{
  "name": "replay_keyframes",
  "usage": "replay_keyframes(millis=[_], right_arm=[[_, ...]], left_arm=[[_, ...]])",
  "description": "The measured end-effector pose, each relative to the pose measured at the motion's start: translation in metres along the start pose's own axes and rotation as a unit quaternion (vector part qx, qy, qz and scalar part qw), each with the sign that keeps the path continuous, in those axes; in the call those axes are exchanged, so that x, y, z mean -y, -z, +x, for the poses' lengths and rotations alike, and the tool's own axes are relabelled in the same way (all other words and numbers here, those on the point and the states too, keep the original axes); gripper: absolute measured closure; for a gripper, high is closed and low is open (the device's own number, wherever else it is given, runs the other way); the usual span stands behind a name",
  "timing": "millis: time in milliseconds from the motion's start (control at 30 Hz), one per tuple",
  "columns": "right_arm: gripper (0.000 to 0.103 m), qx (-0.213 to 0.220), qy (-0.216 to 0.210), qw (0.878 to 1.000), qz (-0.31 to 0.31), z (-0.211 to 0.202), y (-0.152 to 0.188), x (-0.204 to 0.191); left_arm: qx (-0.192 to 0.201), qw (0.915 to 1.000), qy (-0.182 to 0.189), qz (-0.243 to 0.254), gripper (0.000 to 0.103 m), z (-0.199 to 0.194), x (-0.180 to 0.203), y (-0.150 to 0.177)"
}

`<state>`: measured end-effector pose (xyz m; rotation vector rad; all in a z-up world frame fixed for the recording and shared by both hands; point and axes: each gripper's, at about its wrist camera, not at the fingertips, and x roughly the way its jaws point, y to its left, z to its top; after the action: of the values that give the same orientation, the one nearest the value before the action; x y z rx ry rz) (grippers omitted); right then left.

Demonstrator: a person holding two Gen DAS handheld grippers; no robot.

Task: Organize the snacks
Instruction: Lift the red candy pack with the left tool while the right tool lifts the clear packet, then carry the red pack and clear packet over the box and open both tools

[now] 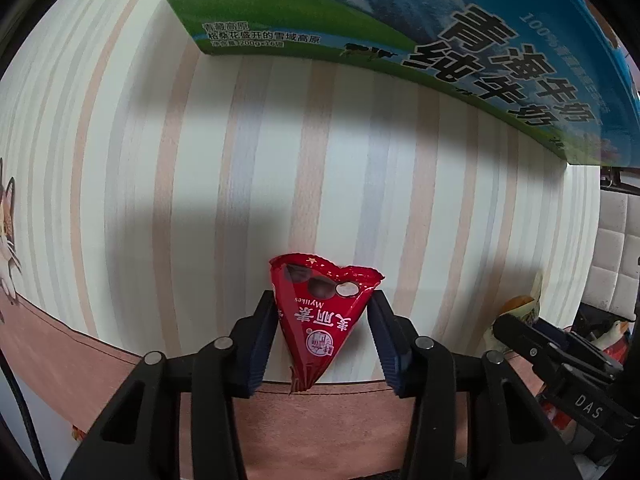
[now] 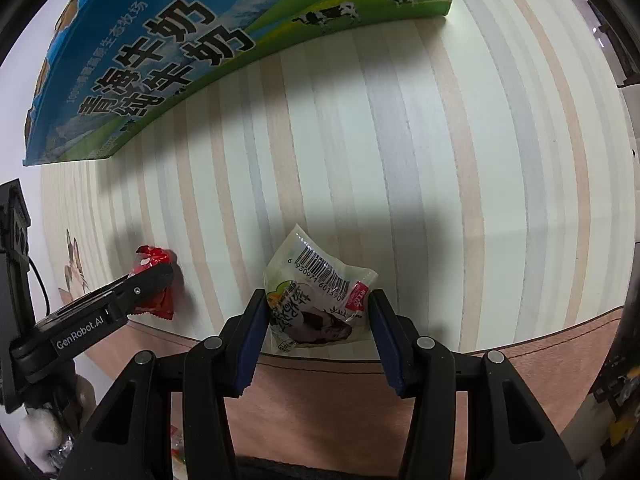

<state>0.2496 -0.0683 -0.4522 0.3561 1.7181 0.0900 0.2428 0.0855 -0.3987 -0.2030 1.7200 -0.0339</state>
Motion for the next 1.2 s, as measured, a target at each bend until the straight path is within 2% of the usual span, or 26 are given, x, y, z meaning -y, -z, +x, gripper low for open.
replay_keyframes(millis=[367, 567, 800, 1000, 1167, 1200], right_arm=[[0.050, 0.017, -0.012, 1.000, -0.007, -0.019, 0.004, -0.005], [0.050, 0.034, -0.034, 0.999, -0.015, -0.048, 0.009, -0.006], [0.050, 0.074, -0.071, 0.994, -0.032, -0.105, 0.005, -0.017], [0.050, 0.130, -0.093, 0.986, -0.051, -0.166, -0.030, -0.035], [0.050, 0.173, -0.072, 0.980, -0.062, -0.199, -0.089, -0.048], [0.050, 0.177, -0.068, 0.980, -0.060, -0.202, -0.104, -0.049]], left_arm=[[0.020, 0.9994, 0.005, 0.026, 0.063, -0.020, 0.038, 0.021], [0.053, 0.9972, 0.021, 0.047, 0.063, -0.066, 0.050, 0.031], [0.107, 0.9903, 0.059, 0.066, 0.063, -0.135, 0.066, 0.017], [0.144, 0.9827, 0.067, 0.095, 0.062, -0.182, 0.084, -0.030], [0.158, 0.9799, 0.054, 0.109, 0.062, -0.195, 0.098, -0.099], [0.158, 0.9799, 0.054, 0.109, 0.062, -0.197, 0.097, -0.104]])
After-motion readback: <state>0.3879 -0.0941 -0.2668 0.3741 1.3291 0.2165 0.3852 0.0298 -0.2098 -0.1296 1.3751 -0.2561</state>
